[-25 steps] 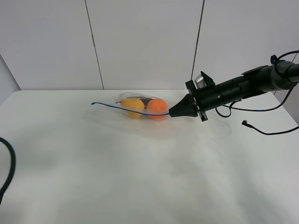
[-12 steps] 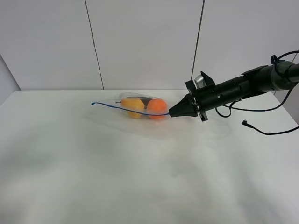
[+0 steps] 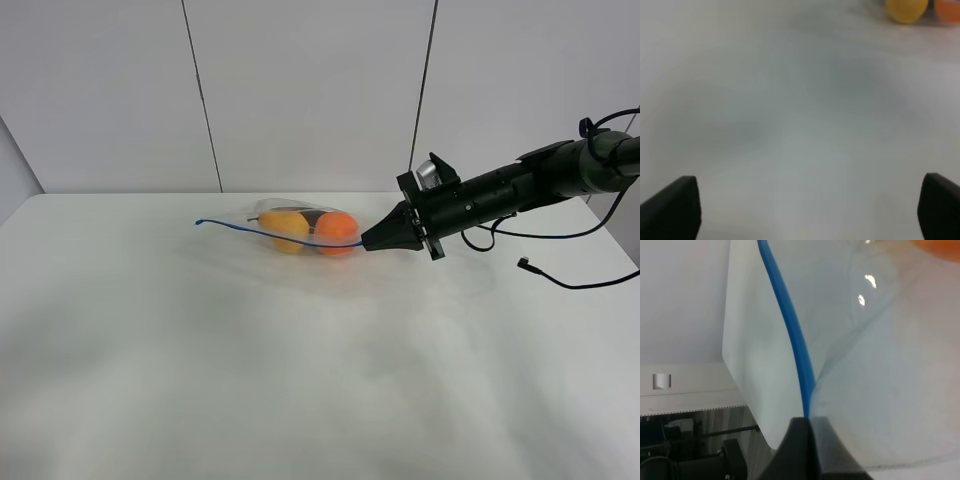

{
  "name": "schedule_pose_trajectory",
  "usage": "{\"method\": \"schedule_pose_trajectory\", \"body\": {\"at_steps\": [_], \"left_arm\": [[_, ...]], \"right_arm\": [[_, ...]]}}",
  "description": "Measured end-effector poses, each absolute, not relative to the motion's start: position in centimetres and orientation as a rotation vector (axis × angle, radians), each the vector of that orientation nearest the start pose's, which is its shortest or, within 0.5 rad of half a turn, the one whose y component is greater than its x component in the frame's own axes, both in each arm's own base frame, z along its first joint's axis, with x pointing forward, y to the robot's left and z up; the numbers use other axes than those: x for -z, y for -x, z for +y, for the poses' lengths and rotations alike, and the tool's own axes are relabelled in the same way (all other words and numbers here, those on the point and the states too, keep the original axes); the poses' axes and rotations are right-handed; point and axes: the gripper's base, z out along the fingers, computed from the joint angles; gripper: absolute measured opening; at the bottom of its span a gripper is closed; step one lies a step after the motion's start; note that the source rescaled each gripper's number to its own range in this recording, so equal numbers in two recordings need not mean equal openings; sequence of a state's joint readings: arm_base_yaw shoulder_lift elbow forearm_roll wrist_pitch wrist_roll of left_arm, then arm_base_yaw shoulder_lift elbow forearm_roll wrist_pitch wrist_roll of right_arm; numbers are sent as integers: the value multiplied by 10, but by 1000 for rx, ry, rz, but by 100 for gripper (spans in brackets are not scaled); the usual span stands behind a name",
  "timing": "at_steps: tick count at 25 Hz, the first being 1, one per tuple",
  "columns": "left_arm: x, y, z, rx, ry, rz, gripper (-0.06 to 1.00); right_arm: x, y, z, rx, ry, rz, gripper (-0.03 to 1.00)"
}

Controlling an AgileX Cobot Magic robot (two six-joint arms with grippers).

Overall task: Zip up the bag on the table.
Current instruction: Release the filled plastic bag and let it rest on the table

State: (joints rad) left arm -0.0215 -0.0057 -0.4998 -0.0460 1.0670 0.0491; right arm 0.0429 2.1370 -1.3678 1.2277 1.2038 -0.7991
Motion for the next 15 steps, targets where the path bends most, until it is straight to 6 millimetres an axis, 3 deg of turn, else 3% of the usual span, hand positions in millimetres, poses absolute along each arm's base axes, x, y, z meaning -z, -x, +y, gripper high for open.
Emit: {"method": "schedule_pose_trajectory", "body": {"at_steps": [5, 7, 9, 12, 13, 15], "left_arm": [[-277, 6, -4, 38, -75, 2043, 100], [-277, 6, -4, 38, -75, 2043, 100], [-277, 6, -4, 38, -75, 2043, 100], [-277, 6, -4, 38, -75, 2043, 100], [-277, 6, -4, 38, -75, 2043, 100], [-277, 6, -4, 38, -75, 2043, 100]], "right_arm": [[-157, -396, 97, -1544, 192, 2583, 1], [-157, -396, 97, -1550, 165, 2597, 9], [-156, -395, 97, -1549, 140, 2620, 31], [-154, -393, 95, -1517, 155, 2670, 77], [-155, -393, 94, -1479, 184, 2698, 88], [-165, -396, 90, -1377, 232, 2754, 96]]}}
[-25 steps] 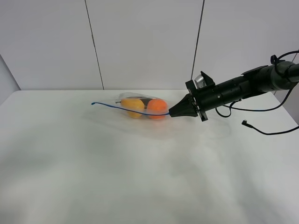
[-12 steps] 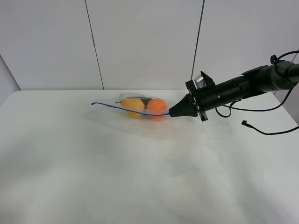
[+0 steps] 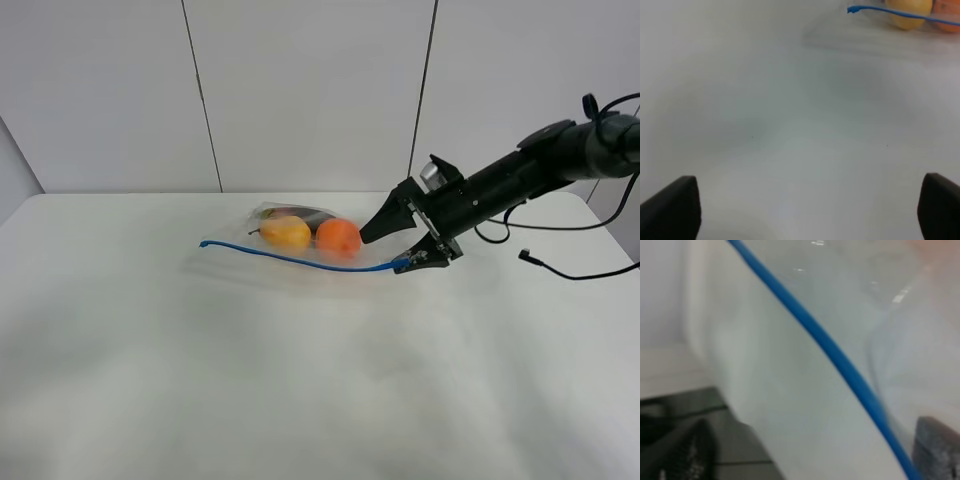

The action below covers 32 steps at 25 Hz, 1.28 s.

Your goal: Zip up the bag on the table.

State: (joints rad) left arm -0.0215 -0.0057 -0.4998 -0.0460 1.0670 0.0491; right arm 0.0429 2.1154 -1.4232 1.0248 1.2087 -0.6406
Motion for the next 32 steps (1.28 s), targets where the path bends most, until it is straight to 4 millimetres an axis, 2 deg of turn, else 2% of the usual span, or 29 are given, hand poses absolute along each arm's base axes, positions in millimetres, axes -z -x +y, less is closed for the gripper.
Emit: {"method": "schedule_pose_trajectory", "body": {"at_steps": [2, 6, 11, 15, 20, 23, 25, 28, 32], "left_arm": [[-277, 6, -4, 38, -75, 2043, 100], [-277, 6, -4, 38, -75, 2043, 100], [-277, 6, -4, 38, -75, 2043, 100], [-277, 6, -4, 38, -75, 2043, 100], [-277, 6, -4, 38, -75, 2043, 100], [-277, 6, -4, 38, -75, 2043, 100], [-277, 6, -4, 38, -75, 2043, 100], [-277, 6, -4, 38, -75, 2043, 100], [-277, 6, -4, 38, -75, 2043, 100]], "right_arm": [[-183, -403, 83, -1202, 302, 2809, 99], [-218, -419, 63, -765, 310, 2900, 100], [-232, -428, 39, -333, 249, 2959, 100], [-231, -429, 28, -155, 236, 2984, 100], [-237, -423, 26, -124, 227, 2981, 100], [-244, -407, 23, -93, 218, 2993, 100], [-254, -389, 22, -81, 210, 2994, 100], [-267, -353, 20, -82, 192, 3004, 100], [-277, -287, 18, -88, 185, 3020, 100]]}}
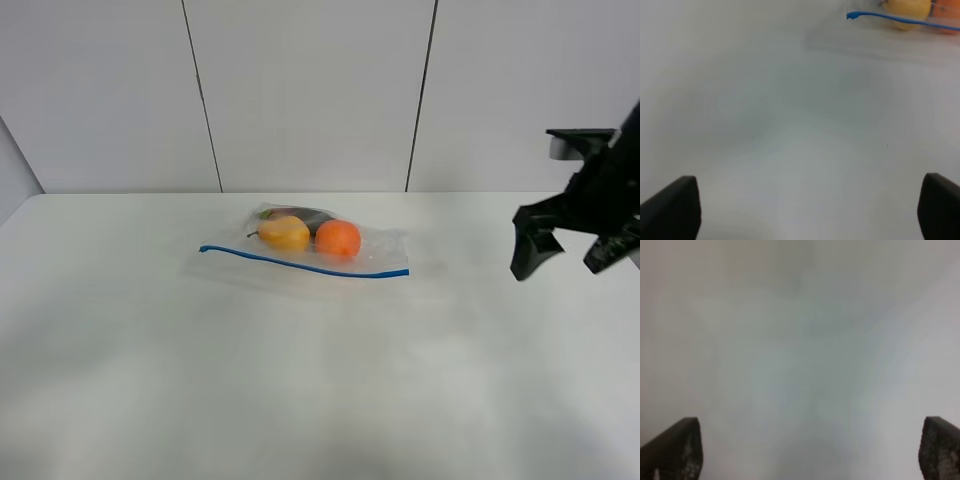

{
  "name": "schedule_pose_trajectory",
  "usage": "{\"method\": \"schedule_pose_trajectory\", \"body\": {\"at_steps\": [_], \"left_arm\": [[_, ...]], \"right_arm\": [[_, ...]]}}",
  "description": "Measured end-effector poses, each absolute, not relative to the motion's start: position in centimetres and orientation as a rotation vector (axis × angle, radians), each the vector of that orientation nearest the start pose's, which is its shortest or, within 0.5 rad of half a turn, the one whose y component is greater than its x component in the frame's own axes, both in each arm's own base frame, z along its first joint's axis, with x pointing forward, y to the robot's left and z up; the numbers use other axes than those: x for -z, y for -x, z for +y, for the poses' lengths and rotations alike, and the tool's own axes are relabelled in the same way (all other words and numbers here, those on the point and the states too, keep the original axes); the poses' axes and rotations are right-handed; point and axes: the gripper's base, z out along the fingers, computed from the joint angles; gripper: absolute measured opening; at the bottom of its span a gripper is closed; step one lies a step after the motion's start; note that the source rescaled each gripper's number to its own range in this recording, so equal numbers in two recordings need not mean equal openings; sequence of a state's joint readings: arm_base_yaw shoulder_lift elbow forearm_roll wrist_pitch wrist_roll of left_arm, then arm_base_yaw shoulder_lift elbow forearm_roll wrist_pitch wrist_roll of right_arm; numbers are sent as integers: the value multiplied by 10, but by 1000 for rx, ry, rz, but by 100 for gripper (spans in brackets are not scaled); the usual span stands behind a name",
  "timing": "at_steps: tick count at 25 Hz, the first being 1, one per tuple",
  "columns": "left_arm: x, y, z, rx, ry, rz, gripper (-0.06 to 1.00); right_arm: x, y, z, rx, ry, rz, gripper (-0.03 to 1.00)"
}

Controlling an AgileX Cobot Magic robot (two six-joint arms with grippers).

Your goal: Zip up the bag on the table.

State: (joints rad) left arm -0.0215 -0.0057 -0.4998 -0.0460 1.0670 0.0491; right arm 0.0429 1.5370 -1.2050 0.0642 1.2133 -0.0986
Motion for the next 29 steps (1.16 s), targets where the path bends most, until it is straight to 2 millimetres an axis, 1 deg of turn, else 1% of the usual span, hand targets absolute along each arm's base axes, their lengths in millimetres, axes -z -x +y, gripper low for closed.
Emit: {"method": "schedule_pose_trajectory", "body": {"at_steps": [2, 3, 4, 6, 8, 10, 15, 19, 24, 26, 29], "left_arm": [[-277, 6, -4, 38, -75, 2043, 100], [-277, 6, -4, 38, -75, 2043, 100], [-277, 6, -4, 38, -75, 2043, 100], [-277, 6, -4, 38, -75, 2043, 100], [-277, 6, -4, 38, -75, 2043, 100], [-277, 6, -4, 38, -75, 2043, 100], [-277, 6, -4, 38, -75, 2043, 100], [-277, 6, -4, 38, -75, 2043, 100], [-277, 6, -4, 38, -75, 2043, 100], [-277, 6, -4, 38, -75, 2043, 100], [-277, 6, -4, 38, -75, 2043, 100]], "right_arm": [[-276, -251, 16, -89, 185, 3029, 100], [-279, -230, 15, -88, 185, 3011, 100], [-279, -214, 15, -87, 185, 3004, 100], [-273, -180, 13, -86, 183, 2982, 100], [-273, -150, 12, -78, 178, 2880, 100], [-268, -124, 10, -71, 170, 2767, 100], [-267, -66, 8, -55, 157, 2461, 100], [-276, -32, 6, -46, 150, 2236, 100], [-278, -2, 5, -44, 136, 2048, 100], [-278, 3, 5, -46, 131, 2013, 100], [-278, 4, 5, -50, 122, 2010, 100]]}}
